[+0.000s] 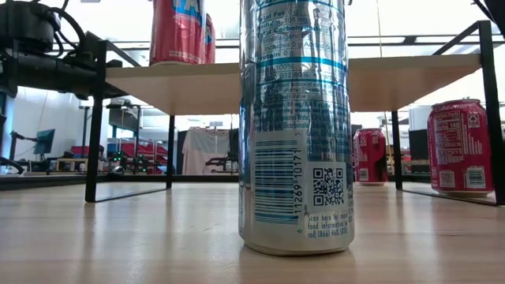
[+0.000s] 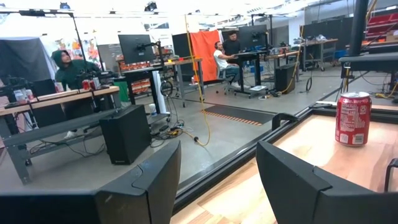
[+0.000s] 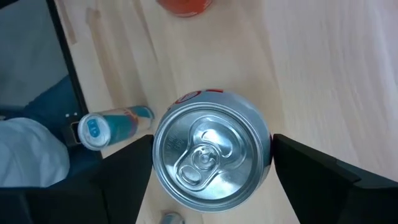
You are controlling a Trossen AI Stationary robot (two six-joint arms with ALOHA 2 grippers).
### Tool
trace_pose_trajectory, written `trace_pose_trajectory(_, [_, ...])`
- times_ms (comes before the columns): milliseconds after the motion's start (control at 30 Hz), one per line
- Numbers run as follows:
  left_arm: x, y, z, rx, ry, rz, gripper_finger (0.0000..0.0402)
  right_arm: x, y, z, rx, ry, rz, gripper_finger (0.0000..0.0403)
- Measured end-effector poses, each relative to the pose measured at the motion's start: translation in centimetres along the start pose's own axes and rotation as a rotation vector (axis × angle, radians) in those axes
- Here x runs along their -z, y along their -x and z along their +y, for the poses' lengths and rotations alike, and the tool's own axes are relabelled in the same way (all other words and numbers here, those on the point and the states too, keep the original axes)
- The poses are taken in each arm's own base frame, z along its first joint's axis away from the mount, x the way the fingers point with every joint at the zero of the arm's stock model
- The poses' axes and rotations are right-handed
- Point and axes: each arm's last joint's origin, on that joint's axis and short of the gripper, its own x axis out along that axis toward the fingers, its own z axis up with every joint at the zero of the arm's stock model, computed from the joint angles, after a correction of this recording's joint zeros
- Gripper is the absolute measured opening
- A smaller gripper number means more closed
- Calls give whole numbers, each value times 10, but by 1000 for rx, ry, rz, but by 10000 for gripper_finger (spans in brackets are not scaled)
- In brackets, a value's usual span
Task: Place canned beverage on shelf
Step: Put the top silver soda can on the shelf
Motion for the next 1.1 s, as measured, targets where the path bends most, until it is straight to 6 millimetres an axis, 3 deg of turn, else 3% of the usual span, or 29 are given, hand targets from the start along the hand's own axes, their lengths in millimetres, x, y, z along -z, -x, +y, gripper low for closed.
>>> trace_pose_trajectory(300, [0, 0, 0, 0, 0, 0, 195, 0, 0, -1, 12, 16, -4, 311])
trace_pose_trajectory(900, [0, 0, 0, 0, 0, -1, 195, 4, 1, -4, 87, 422, 34, 306])
trace_pose_trajectory(1100, [0, 0, 0, 1, 0, 0, 195, 6, 1, 0, 78, 653, 44, 291])
